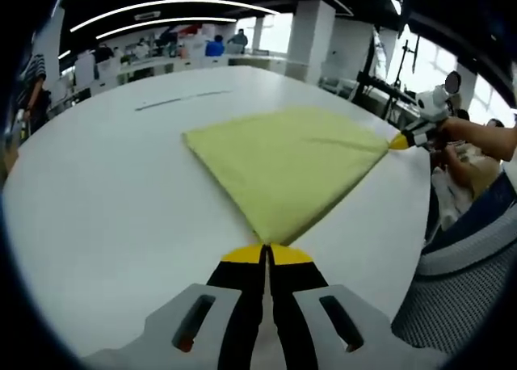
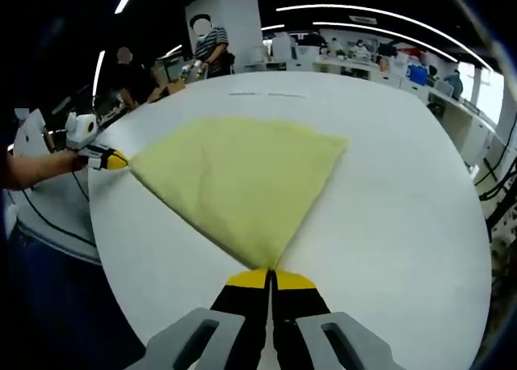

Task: Fold the garment on the visible template until the final outline fits inside the template.

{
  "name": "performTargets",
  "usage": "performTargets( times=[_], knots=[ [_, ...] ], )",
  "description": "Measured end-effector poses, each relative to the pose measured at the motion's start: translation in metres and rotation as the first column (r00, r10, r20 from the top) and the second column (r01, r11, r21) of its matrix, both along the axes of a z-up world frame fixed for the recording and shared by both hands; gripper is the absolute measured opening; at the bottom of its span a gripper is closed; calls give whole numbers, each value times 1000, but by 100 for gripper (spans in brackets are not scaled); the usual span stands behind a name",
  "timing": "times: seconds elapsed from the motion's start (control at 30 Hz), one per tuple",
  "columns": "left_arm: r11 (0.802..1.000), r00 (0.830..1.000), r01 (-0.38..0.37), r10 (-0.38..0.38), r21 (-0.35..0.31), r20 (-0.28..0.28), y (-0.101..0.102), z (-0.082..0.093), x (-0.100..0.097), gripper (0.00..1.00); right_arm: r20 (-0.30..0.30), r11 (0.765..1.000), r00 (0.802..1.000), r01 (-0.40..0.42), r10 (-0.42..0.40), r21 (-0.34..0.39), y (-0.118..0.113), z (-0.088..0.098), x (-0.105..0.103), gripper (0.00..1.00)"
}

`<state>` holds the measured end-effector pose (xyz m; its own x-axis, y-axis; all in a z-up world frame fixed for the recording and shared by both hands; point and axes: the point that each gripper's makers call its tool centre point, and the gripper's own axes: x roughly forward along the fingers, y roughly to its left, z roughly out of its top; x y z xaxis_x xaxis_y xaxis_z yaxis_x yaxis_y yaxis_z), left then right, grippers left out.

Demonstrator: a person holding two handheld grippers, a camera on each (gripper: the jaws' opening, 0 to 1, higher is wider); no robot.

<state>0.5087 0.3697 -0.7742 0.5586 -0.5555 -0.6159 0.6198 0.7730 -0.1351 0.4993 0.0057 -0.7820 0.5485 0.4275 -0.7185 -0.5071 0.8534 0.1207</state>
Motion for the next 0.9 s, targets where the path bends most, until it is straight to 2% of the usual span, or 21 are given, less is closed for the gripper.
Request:
performTargets(
  times=[0.37,0.47,0.57,0.77,0.83,0.9],
  knots=[
    [1000,1000,-21,20,-5,-10,1,1,-5,0,-2,1000,1000,-6,6,9,3,0,-5,0],
    [999,998,-49,49,-6,-34,7,-1,-4,0,2,1000,1000,-5,5,11,3,1,-4,0],
    [997,997,-71,69,-37,-36,9,2,-5,0,6,1000,1000,5,-5,18,3,2,-3,0],
    [995,997,-78,77,-54,-21,9,6,-4,7,9,999,999,31,-32,17,1,3,-1,0],
    [995,997,-78,77,-57,-16,8,8,-4,11,13,999,999,35,-36,14,0,6,-1,5],
    [995,997,-80,80,-58,-7,8,11,-4,18,15,999,999,39,-39,26,1,10,-1,16]
  ],
)
